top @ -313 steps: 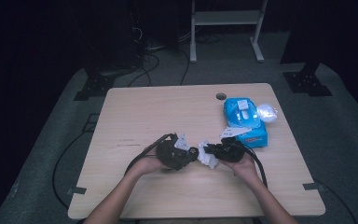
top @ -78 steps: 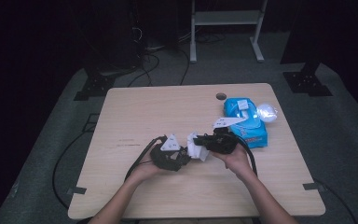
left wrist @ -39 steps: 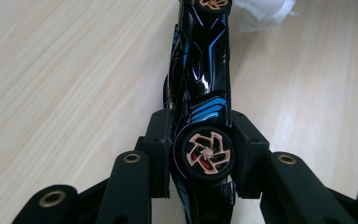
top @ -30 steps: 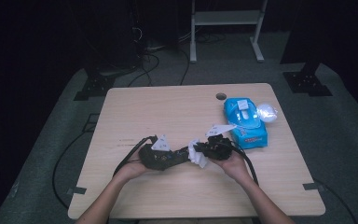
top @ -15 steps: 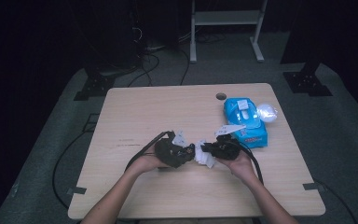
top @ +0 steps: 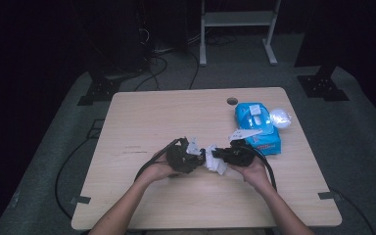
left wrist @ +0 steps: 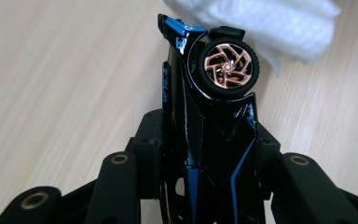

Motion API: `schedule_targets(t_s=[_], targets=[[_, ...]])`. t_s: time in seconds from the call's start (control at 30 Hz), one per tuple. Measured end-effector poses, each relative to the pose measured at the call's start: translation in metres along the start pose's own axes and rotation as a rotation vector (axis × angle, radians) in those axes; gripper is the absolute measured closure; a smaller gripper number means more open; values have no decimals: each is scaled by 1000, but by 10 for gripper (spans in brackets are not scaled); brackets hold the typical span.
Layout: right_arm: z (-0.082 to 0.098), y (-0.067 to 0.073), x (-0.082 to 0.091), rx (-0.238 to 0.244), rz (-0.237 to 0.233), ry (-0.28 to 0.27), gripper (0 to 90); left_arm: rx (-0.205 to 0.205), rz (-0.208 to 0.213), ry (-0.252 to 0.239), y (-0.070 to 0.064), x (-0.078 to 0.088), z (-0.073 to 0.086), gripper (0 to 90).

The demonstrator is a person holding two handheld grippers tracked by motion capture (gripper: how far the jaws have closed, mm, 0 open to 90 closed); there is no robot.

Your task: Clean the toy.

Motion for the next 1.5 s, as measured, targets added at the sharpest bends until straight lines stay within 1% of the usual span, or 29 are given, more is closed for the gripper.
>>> schedule_targets(t_s=[0.03,0.07,0.1,0.2,0.27,0.3,0.33,0.4,0.5,0.53,0.6,0.67,0.7,0.77,0.87,0.9,1.0,1.1,1.17,1.2,1.23,1.27,1.33,1.4,1.5], targets=[[-1,0,2,1,-1,-6,830,21,12,-39,0,3,-1,569],[-3,1,4,-1,-3,-15,830,43,19,-93,-1,8,-3,569],[-7,3,9,-2,-17,-25,830,49,19,-116,-2,9,-5,569],[-18,10,18,12,-34,-67,830,67,10,-174,-5,15,-9,569],[-26,18,24,31,-43,-87,831,60,3,-198,-7,16,-12,569],[-31,24,26,48,-51,-100,831,54,4,-208,-9,17,-13,569],[-35,31,28,70,-55,-108,831,48,5,-208,-10,18,-14,569],[-39,38,29,99,-54,-114,831,41,4,-218,-12,19,-16,569],[-42,44,29,122,-53,-117,831,34,0,-228,-13,22,-16,569],[-42,44,30,121,-52,-119,831,42,7,-237,-13,23,-16,569],[-42,41,30,118,-43,-120,831,65,16,-257,-13,23,-15,569],[-39,36,31,107,-33,-117,831,68,16,-263,-12,24,-14,569],[-36,32,30,99,-23,-109,831,71,13,-268,-11,24,-13,569],[-31,26,28,100,1,-84,831,76,18,-269,-11,24,-13,569],[-27,21,27,91,12,-70,831,77,18,-273,-12,24,-13,569],[-28,23,28,89,10,-72,831,77,18,-273,-12,24,-13,569],[-35,32,30,108,-5,-93,831,69,8,-272,-13,24,-15,569],[-44,46,31,149,-23,-103,831,57,2,-263,-15,23,-16,569],[-48,53,31,154,-48,-119,831,53,2,-268,-16,23,-17,569],[-49,55,31,160,-54,-121,831,44,4,-265,-16,23,-18,569],[-50,57,29,174,-49,-118,831,47,2,-271,-17,23,-18,569],[-50,57,28,175,-49,-117,831,49,4,-272,-17,23,-18,569],[-50,54,28,155,-52,-129,831,59,4,-279,-15,24,-17,569],[-48,45,31,134,-30,-128,831,66,5,-283,-14,25,-16,569],[-43,32,31,100,-8,-136,831,81,4,-295,-12,26,-15,569]])
Point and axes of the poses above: each handheld gripper's, and its own axes: x roughly backward along the jaws, z roughly out of its underside, y roughly to its left, the point moved 6 cm from there along -x, roughly forward along the jaws, and after that the axes turned 3 degrees about -z, right-handed, at the moved point
